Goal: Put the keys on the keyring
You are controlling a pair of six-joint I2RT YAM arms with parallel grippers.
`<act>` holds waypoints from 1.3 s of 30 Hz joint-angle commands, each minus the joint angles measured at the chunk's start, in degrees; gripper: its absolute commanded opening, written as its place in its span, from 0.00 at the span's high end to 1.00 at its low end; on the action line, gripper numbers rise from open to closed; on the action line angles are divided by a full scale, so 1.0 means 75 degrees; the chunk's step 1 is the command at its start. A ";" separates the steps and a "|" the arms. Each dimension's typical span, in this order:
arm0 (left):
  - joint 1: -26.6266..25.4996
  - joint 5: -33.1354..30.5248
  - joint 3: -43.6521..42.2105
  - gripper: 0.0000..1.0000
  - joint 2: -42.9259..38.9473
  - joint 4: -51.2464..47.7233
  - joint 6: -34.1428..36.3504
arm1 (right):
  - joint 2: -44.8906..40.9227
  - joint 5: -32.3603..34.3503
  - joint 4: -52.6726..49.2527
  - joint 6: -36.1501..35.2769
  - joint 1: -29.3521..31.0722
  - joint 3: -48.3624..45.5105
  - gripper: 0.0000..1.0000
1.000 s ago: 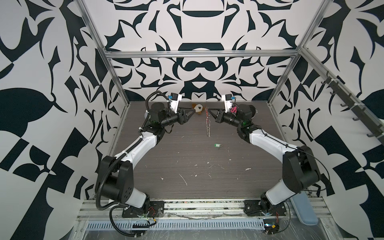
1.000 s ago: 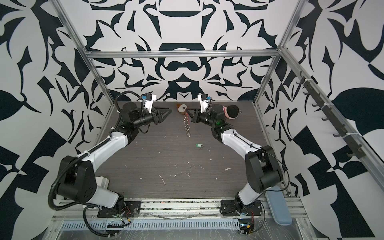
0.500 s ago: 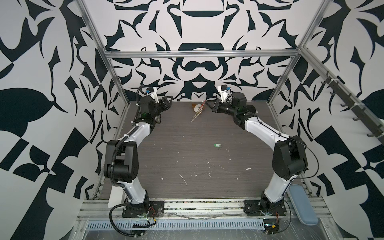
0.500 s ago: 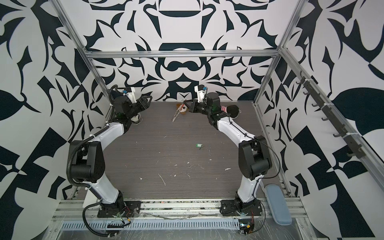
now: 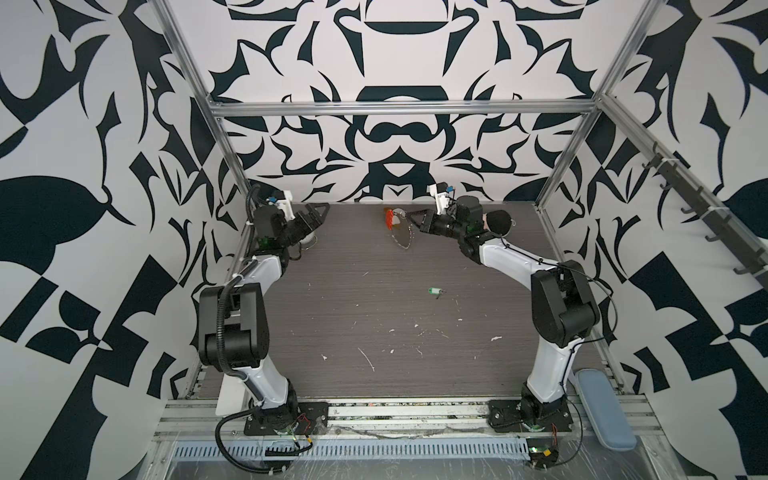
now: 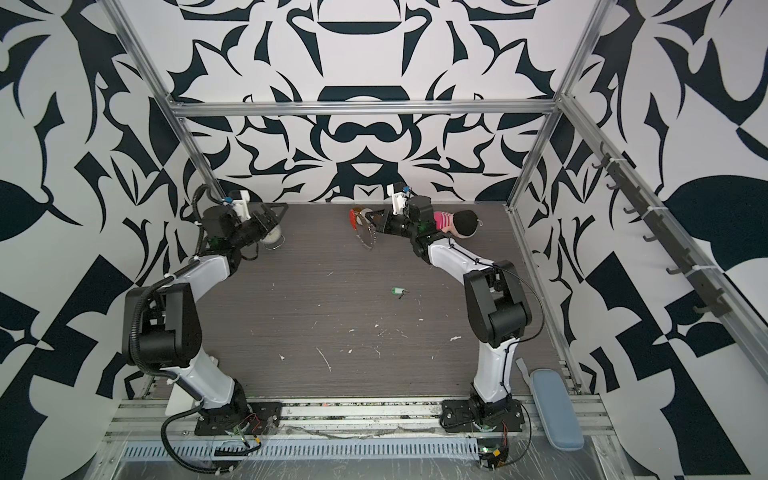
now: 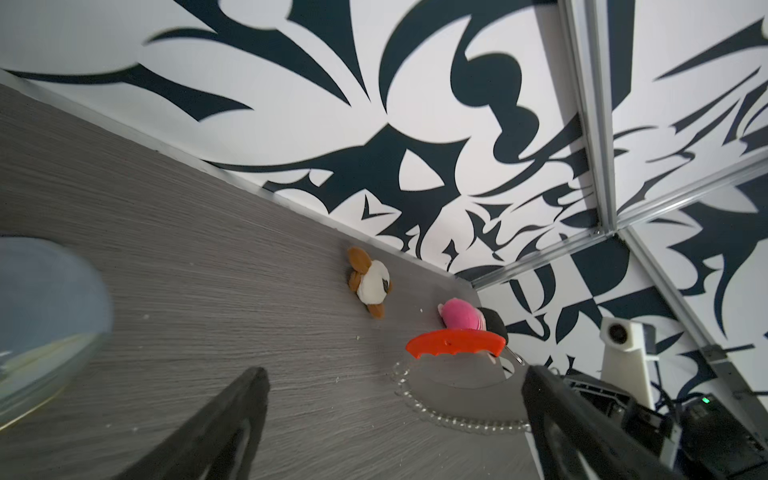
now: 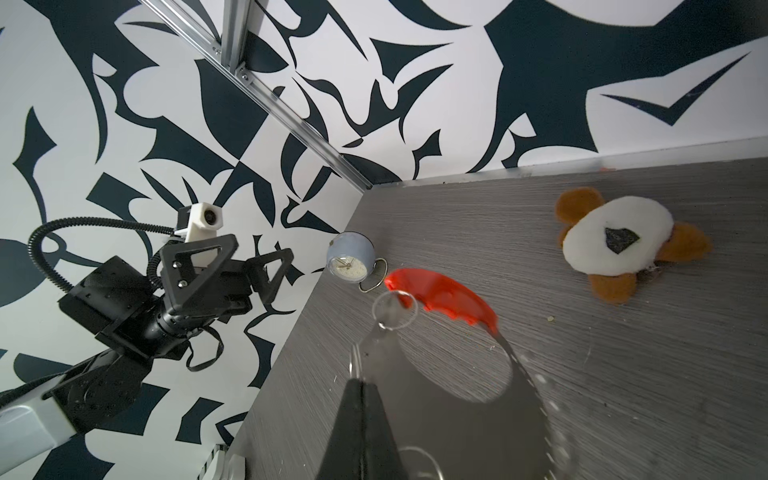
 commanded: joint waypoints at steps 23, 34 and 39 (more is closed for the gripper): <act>-0.0614 -0.1426 0.0251 0.09 -0.2705 -0.3512 0.1327 | -0.0436 -0.0744 0.0008 -0.0416 0.0005 0.0669 1.00; -0.1178 0.0308 0.1026 0.39 -0.0620 -0.1135 0.0629 | 0.0624 -0.1416 0.0822 0.0429 0.0005 0.1895 1.00; -0.1316 0.1327 0.1621 0.59 0.0836 0.0688 -0.0473 | 0.1101 -0.1613 0.0692 0.0452 0.0004 0.2446 1.00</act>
